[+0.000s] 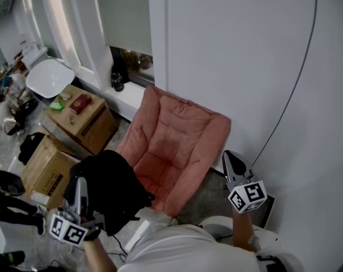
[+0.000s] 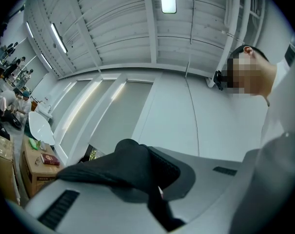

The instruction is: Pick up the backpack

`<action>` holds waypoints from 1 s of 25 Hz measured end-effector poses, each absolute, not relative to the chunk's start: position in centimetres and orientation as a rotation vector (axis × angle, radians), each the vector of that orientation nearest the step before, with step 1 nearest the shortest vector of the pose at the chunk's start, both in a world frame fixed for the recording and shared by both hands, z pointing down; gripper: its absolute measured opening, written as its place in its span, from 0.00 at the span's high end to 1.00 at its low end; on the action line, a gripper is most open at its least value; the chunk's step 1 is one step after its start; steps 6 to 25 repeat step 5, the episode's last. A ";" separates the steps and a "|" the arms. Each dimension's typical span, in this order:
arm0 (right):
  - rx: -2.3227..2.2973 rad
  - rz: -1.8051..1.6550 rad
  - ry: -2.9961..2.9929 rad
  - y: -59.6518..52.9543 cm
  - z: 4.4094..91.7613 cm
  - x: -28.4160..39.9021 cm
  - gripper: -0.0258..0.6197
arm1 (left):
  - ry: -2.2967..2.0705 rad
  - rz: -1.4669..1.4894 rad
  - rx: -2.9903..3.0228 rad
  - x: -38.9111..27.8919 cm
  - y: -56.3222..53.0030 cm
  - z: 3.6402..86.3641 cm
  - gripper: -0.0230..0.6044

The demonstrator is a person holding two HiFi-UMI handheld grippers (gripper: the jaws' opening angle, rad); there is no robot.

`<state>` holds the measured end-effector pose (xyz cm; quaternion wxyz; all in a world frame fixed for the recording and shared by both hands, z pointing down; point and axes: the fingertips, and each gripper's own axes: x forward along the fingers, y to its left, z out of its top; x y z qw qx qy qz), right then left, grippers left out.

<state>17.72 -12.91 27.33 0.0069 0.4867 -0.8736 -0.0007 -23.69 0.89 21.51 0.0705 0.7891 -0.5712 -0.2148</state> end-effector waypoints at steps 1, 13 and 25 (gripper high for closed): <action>1.521 -0.001 -2.732 -12.9 27.3 17.7 0.93 | -1.720 -0.645 2.374 -23.7 0.9 21.5 0.94; 1.517 0.001 -2.735 -13.1 27.4 17.8 0.93 | -1.725 -0.647 2.373 -23.8 0.6 21.5 0.94; 1.517 0.001 -2.735 -13.1 27.4 17.8 0.93 | -1.725 -0.647 2.373 -23.8 0.6 21.5 0.94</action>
